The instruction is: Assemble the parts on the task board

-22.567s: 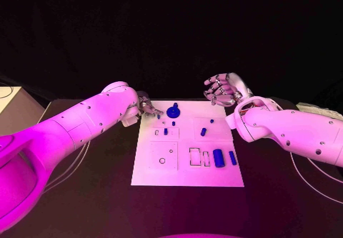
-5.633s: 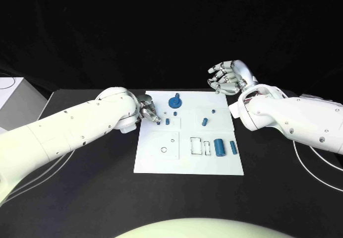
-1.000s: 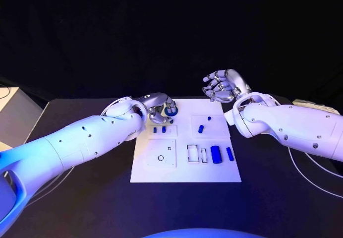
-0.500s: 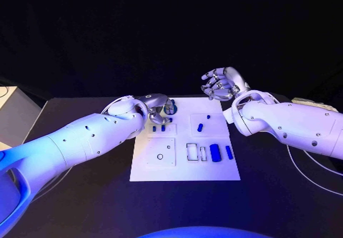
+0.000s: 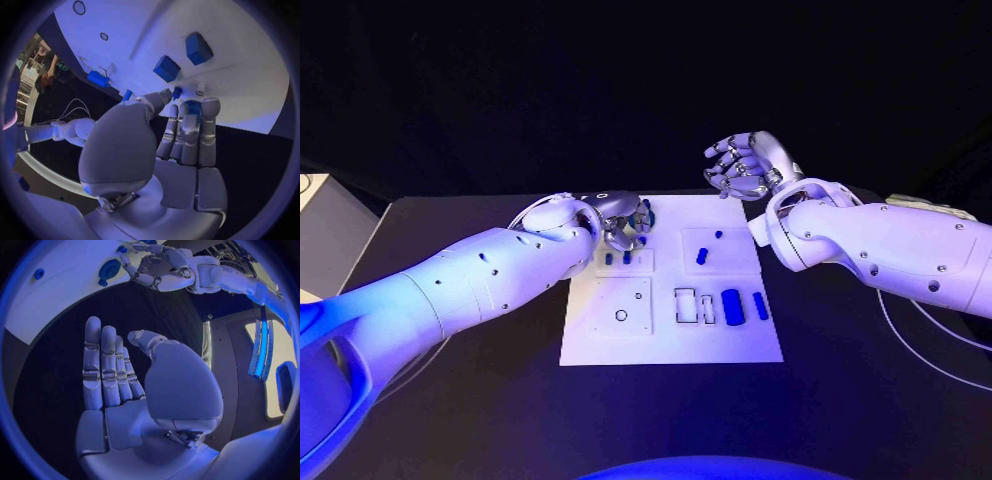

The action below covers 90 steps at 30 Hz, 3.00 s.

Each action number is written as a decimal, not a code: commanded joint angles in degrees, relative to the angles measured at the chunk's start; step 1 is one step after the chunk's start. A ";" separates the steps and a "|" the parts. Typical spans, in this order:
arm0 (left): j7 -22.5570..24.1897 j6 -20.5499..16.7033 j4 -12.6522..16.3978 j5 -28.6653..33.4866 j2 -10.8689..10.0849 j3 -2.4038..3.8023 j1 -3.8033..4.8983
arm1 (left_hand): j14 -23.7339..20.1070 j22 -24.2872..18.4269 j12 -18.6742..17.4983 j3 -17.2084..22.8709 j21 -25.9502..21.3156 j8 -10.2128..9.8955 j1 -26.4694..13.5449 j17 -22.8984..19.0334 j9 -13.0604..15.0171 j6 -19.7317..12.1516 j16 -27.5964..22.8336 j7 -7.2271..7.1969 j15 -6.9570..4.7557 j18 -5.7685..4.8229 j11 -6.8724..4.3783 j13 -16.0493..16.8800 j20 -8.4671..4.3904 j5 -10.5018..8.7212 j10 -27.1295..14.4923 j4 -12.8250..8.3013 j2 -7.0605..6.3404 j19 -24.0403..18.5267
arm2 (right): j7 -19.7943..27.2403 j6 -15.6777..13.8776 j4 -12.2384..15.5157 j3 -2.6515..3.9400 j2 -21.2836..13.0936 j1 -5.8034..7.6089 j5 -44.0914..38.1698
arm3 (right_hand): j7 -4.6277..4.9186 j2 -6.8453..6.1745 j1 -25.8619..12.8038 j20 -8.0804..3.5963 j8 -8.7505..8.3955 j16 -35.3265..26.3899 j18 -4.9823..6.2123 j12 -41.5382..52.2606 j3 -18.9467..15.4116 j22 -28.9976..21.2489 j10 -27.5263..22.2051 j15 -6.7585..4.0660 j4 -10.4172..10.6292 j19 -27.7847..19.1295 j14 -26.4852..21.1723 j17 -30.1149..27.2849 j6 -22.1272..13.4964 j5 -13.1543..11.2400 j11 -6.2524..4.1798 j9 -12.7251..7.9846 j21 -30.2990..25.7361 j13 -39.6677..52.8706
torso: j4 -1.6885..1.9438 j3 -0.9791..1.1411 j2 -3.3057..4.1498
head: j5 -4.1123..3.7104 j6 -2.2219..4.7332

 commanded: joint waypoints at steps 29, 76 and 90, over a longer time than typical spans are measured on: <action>-1.05 2.50 -1.91 -0.45 1.55 -0.24 -0.16 | 0.84 1.69 -1.35 2.32 1.95 -1.11 0.45 -0.16 -0.40 2.48 1.26 0.09 -0.20 -1.27 -0.16 -1.14 0.02 -0.03 3.06 -1.10 1.61 1.30 | 0.52 -0.12 0.55 0.04 0.17 0.76 -0.13 | 0.34 0.16 0.00 0.03 0.34 -0.40 0.52 0.17 -0.21 -0.12 0.21 0.05 -0.04 0.56 0.40 0.19 0.09 0.38 -0.14 -0.11 -0.40 -0.12 | -0.01 0.00 0.04 | -0.70 -0.57; 0.74 -3.06 1.25 5.09 -1.35 -0.02 -0.83 | 6.39 7.66 -17.16 4.52 7.62 -4.47 -0.51 4.33 0.76 9.51 3.91 0.77 -1.40 -2.46 -1.38 -4.03 -0.90 0.00 17.93 -5.00 3.72 4.98 | 0.52 -0.02 0.77 0.03 -0.05 0.84 -0.14 | 0.32 0.19 -0.05 0.02 0.39 -0.50 0.52 0.25 -0.24 -0.20 0.27 0.04 -0.01 0.66 0.55 0.33 0.17 0.38 -0.17 -0.17 -0.40 -0.19 | 0.18 -0.03 -0.07 | -0.92 -0.53; -0.92 -2.13 6.55 6.65 -6.71 2.91 -0.84 | 6.43 7.70 -17.50 4.44 7.66 -4.57 -0.63 4.33 0.77 9.53 3.91 0.79 -1.37 -2.47 -1.35 -4.03 -0.90 -0.01 18.07 -5.02 3.62 5.02 | 0.60 0.04 0.15 0.03 -0.06 0.74 -0.14 | 0.32 0.19 -0.05 0.02 0.39 -0.50 0.52 0.25 -0.24 -0.20 0.27 0.04 -0.01 0.66 0.55 0.33 0.17 0.38 -0.17 -0.17 -0.40 -0.19 | 0.39 -0.13 -0.07 | -0.93 -0.69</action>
